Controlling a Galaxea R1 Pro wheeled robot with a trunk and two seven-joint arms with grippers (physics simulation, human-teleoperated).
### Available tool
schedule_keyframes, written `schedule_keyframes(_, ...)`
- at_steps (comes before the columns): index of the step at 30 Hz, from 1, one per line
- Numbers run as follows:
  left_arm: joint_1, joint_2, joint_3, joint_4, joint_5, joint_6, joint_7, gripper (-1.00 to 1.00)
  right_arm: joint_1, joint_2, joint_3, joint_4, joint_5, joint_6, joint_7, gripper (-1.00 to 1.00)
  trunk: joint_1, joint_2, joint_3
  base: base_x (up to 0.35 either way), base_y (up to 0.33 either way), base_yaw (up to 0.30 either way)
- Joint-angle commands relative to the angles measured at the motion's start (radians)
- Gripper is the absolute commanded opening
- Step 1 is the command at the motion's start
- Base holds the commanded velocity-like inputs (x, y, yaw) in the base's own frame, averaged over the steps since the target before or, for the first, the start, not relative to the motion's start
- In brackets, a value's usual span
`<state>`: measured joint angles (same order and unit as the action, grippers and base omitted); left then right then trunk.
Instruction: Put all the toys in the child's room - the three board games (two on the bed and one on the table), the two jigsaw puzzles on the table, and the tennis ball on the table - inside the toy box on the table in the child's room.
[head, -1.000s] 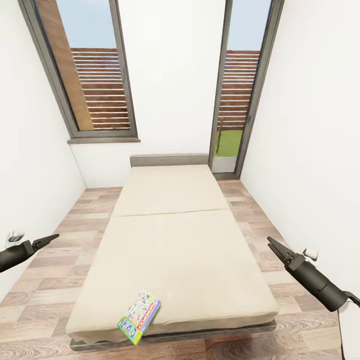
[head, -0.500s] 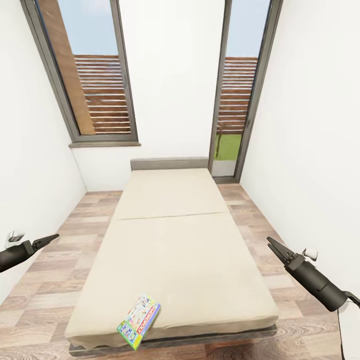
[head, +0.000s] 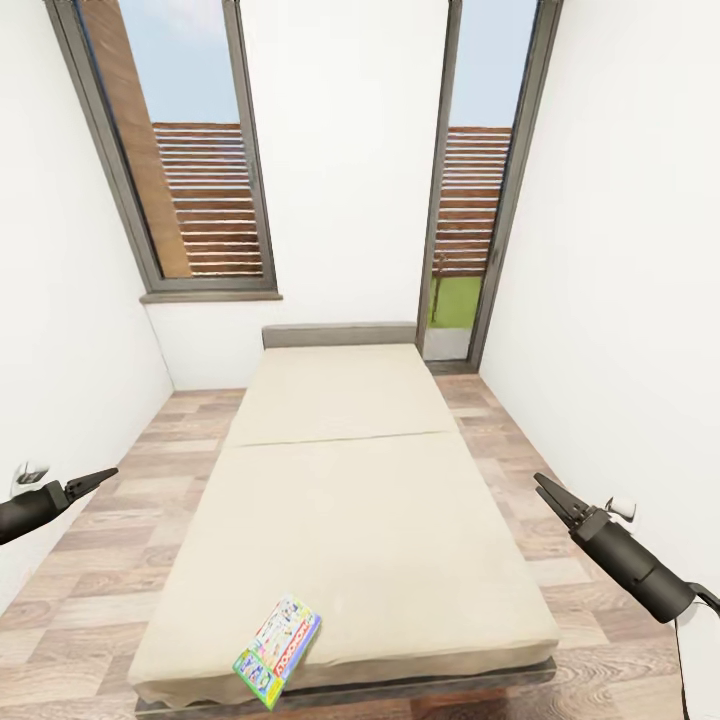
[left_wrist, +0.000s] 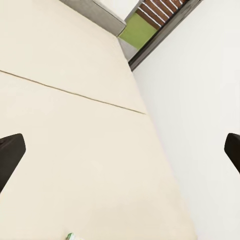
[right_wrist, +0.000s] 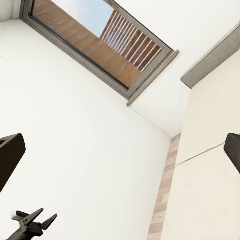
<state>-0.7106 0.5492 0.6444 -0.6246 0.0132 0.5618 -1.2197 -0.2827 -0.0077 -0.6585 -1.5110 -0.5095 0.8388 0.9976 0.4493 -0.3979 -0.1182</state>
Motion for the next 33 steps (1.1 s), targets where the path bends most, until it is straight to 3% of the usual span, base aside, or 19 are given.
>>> schedule_keyframes(1, -0.001, 0.0, 0.002, 0.0, 0.002, 0.01, -0.003, 1.0, -0.001, 0.0, -0.001, 0.0, -0.001, 0.004, 0.002, 1.0, 0.001, -0.002, 0.0, 0.0, 0.0, 0.0)
schedule_keyframes(28, -0.001, -0.002, 0.003, 0.0, 0.001, 0.01, -0.003, 1.0, -0.001, 0.0, -0.001, 0.0, -0.001, 0.003, -0.001, 1.0, 0.001, -0.002, 0.038, 0.0, 0.0, 0.0)
schedule_keyframes(33, -0.001, -0.002, 0.003, 0.0, 0.001, 0.01, -0.004, 1.0, -0.001, 0.001, 0.003, -0.001, -0.002, 0.003, -0.042, 1.0, 0.001, -0.002, 0.038, -0.101, 0.062, 0.0)
